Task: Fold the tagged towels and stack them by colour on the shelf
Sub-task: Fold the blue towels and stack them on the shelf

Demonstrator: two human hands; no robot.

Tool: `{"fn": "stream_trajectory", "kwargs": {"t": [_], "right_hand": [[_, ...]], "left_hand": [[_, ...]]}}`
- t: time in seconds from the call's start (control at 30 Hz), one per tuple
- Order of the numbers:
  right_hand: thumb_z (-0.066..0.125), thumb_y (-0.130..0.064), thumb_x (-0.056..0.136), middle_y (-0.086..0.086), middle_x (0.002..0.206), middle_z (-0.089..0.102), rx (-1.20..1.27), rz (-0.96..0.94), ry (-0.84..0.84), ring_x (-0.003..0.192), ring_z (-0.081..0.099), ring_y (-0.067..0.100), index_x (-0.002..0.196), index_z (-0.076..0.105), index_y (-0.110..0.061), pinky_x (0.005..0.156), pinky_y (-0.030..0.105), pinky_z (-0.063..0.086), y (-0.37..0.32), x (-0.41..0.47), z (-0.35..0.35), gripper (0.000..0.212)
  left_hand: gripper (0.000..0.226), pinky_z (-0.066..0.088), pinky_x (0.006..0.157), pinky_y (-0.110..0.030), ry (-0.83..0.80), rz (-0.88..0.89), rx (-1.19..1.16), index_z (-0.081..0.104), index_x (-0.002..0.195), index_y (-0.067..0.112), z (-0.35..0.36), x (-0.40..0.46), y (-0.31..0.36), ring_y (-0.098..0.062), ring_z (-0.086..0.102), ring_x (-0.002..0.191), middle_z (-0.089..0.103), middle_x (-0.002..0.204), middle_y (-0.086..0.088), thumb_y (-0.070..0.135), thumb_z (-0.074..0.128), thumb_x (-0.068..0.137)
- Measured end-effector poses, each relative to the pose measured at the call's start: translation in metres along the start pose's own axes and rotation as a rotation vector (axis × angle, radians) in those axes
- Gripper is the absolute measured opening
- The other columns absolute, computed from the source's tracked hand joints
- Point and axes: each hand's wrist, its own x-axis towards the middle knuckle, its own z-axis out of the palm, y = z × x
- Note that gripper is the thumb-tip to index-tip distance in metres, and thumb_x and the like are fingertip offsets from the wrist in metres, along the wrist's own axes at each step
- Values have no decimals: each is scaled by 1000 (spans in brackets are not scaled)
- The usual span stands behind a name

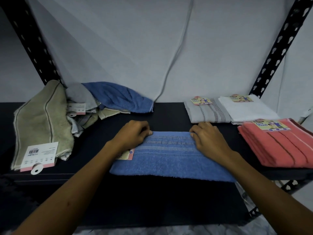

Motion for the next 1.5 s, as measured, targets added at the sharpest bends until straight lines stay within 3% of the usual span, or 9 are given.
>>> {"fn": "stream_trajectory", "kwargs": {"t": [0.17, 0.33, 0.57, 0.8, 1.03, 1.17, 1.33, 1.43, 1.5], "right_hand": [[51, -27, 98, 4, 90, 60, -83, 13, 7, 87, 54, 27, 95, 64, -14, 70, 35, 30, 5, -1, 2, 18], [41, -36, 102, 4, 95, 64, -113, 81, -41, 92, 57, 26, 97, 62, -13, 74, 37, 31, 12, 4, -3, 32], [35, -38, 104, 0, 92, 65, -104, 53, -144, 90, 58, 24, 97, 56, -18, 74, 36, 31, 15, 5, -9, 30], [36, -39, 104, -3, 87, 63, -84, 44, -170, 87, 56, 22, 98, 56, -19, 76, 37, 31, 23, 3, -14, 29], [45, -48, 99, -4, 71, 57, -126, 111, -87, 77, 60, 25, 87, 52, -21, 77, 36, 31, 30, 0, -16, 30], [54, -28, 95, 6, 96, 67, -230, 224, -16, 91, 61, 29, 107, 59, -14, 85, 41, 36, 21, 0, -21, 20], [55, -22, 90, 7, 98, 69, -62, 197, 58, 90, 62, 30, 104, 67, -12, 81, 39, 41, -32, -3, -28, 21], [49, -28, 95, 6, 109, 67, 65, 146, -73, 101, 60, 28, 106, 66, -11, 88, 39, 44, -71, -7, -21, 27], [41, -34, 101, 9, 132, 57, 58, 132, -222, 123, 50, 28, 121, 61, -8, 102, 39, 37, -88, -9, -12, 38]], "left_hand": [[24, 49, 68, -34, -36, 5, -41, 65, 80, 20, -1, 1, -10, -8, 61, 72, 67, 75, 6, 38, 61, 95], [19, 41, 68, -24, -112, -29, -56, 63, 77, 31, -12, 2, -18, -1, 61, 76, 66, 78, 14, 33, 61, 95], [27, 43, 63, -27, -55, -64, -48, 64, 72, 22, -10, 2, -24, -6, 60, 69, 65, 68, 5, 41, 66, 90], [18, 48, 64, -26, -73, -121, -115, 70, 77, 22, -18, -5, -34, -4, 64, 67, 70, 72, 5, 35, 69, 90], [40, 40, 56, -29, 28, -157, 7, 60, 60, 18, -17, -2, -27, -10, 59, 60, 62, 59, 2, 48, 73, 82], [45, 41, 59, -32, 50, -181, 248, 57, 66, 21, -21, -3, -16, -15, 57, 67, 60, 67, 3, 61, 61, 86], [19, 49, 70, -41, 379, -26, 211, 68, 84, 15, -11, -20, 22, -26, 61, 79, 67, 80, -4, 32, 64, 89], [12, 49, 78, -43, 257, 26, 118, 71, 85, 19, 7, -32, 44, -24, 61, 84, 66, 84, -1, 30, 66, 86], [13, 47, 85, -44, 170, 32, 107, 72, 89, 21, 19, -37, 45, -23, 60, 93, 67, 94, 1, 32, 64, 87]]}}
